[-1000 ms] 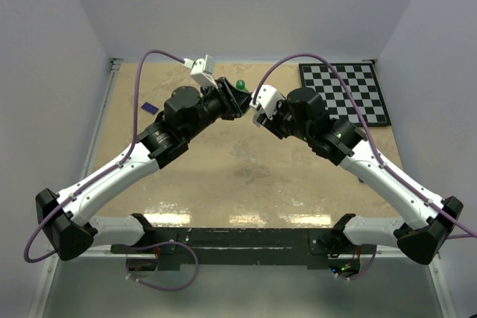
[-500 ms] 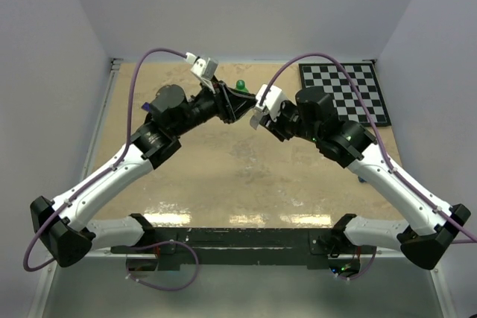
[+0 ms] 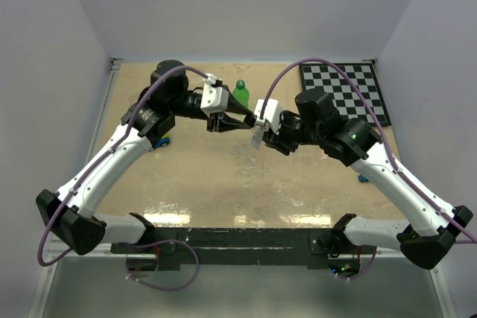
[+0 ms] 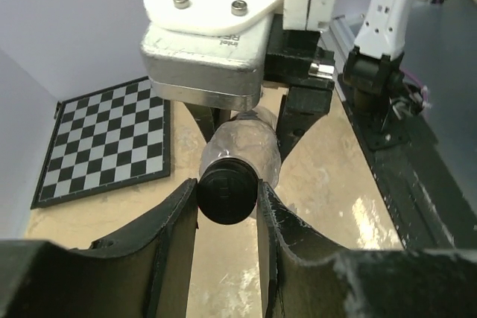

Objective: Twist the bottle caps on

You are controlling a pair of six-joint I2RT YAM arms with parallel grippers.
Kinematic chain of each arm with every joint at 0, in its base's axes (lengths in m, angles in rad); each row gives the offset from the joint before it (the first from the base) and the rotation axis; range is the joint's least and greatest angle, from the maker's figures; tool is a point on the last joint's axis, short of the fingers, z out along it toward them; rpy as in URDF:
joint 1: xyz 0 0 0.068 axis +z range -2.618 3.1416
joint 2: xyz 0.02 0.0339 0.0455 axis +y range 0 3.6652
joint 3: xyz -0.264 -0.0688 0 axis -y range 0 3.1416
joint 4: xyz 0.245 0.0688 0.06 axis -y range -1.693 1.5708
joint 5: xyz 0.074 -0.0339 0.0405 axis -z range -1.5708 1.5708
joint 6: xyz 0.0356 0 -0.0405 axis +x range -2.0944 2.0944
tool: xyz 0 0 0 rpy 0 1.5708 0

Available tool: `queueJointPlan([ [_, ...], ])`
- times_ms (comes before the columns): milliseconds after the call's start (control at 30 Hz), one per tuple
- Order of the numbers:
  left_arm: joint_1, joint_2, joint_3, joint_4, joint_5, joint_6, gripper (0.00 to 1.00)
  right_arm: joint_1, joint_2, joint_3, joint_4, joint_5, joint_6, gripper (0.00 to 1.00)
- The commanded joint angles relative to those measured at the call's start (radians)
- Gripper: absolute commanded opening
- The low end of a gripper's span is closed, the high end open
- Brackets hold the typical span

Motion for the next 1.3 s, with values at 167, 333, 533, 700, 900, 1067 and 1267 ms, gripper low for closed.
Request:
queueJointPlan([
  [167,-0.011,0.015,0.069,-0.245,-0.006,0.346,0.25,0.009,-0.016,0.035,0.094,-0.027,0.018,0.0],
  [333,-0.011,-0.16,-0.182,0.366,-0.266,-0.166,0.74,0.009,-0.025,0.011,0.129,0.087,0.036,0.0],
  [533,-0.017,-0.196,-0.232,0.504,-0.694,-0.755,0.85,0.009,-0.007,-0.002,0.152,0.225,0.045,0.0],
  [700,-0.097,-0.205,-0.232,0.438,-0.912,-0.998,0.84,0.011,0.004,0.003,0.161,0.263,0.048,0.0],
  [900,-0.198,-0.165,-0.164,0.355,-1.092,-1.093,0.74,0.011,0.016,0.001,0.163,0.265,0.048,0.0],
  [1067,-0.228,-0.132,-0.144,0.329,-1.15,-1.124,0.68,0.009,0.013,-0.003,0.163,0.277,0.048,0.0],
  [1267,-0.261,-0.102,-0.107,0.251,-1.204,-1.086,0.66,0.011,0.007,-0.011,0.164,0.289,0.05,0.0],
])
